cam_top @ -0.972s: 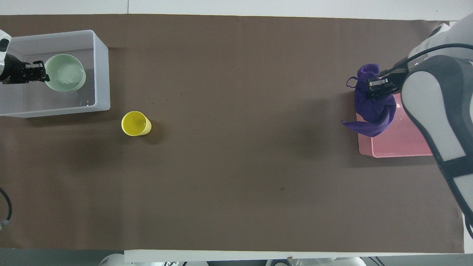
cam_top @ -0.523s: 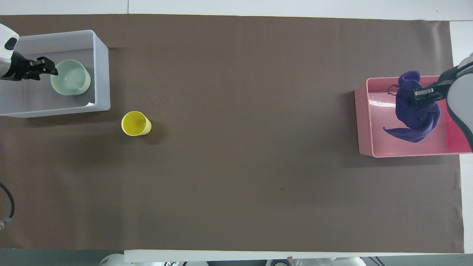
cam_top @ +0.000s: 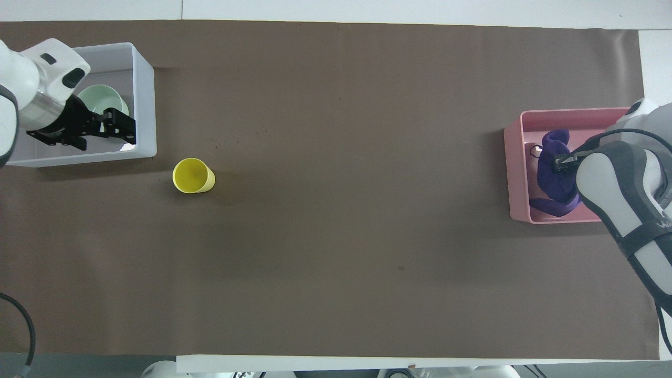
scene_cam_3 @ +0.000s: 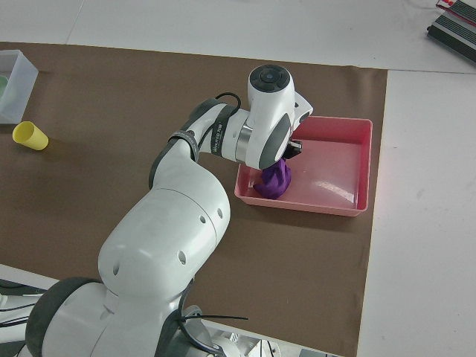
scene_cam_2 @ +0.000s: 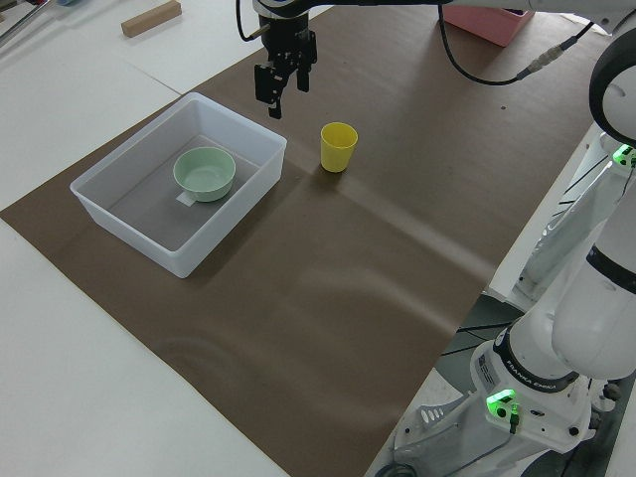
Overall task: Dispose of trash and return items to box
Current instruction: 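Grasp the yellow cup with the left gripper while the right gripper releases the cloth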
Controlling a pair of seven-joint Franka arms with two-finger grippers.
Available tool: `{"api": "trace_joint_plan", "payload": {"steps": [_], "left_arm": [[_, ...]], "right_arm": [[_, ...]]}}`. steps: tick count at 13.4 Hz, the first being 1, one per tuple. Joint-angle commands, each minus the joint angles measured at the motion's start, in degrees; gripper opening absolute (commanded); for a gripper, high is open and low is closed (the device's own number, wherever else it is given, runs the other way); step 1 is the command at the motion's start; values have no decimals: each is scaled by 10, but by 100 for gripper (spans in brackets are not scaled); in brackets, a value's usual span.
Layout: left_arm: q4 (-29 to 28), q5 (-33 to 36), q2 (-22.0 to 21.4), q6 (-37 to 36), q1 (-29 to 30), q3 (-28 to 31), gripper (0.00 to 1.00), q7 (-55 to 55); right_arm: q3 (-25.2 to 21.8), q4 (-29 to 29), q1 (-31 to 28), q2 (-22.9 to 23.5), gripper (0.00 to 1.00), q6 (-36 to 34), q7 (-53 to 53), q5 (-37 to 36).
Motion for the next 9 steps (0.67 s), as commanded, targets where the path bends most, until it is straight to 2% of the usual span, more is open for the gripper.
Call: {"api": "trace_joint_plan", "payload": {"steps": [1, 2, 4, 5, 6, 7, 8, 9], "left_arm": [[-158, 8, -69, 118, -50, 7, 100, -66], [-205, 8, -80, 179, -55, 7, 100, -71], [-236, 8, -74, 226, -58, 8, 98, -75], [-239, 8, -71, 228, -58, 8, 75, -86], [-250, 8, -71, 233, -59, 8, 32, -104], [-265, 8, -72, 244, -61, 9, 11, -103], [-272, 9, -72, 268, -60, 9, 3, -106], [-275, 8, -72, 281, -60, 9, 0, -108]], "right_arm": [[7, 8, -4, -9, 87, -3, -6, -4], [8, 23, -1, -9, 96, -30, -5, -3], [11, 65, 5, -9, 99, -79, 1, 1], [11, 94, 17, -9, 99, -114, 14, 2], [11, 122, 23, -9, 99, -150, 25, 1], [11, 146, 28, -9, 99, -184, 41, 1], [11, 169, 33, -9, 99, -216, 53, 0], [11, 198, 33, -11, 99, -254, 55, -4]]}}
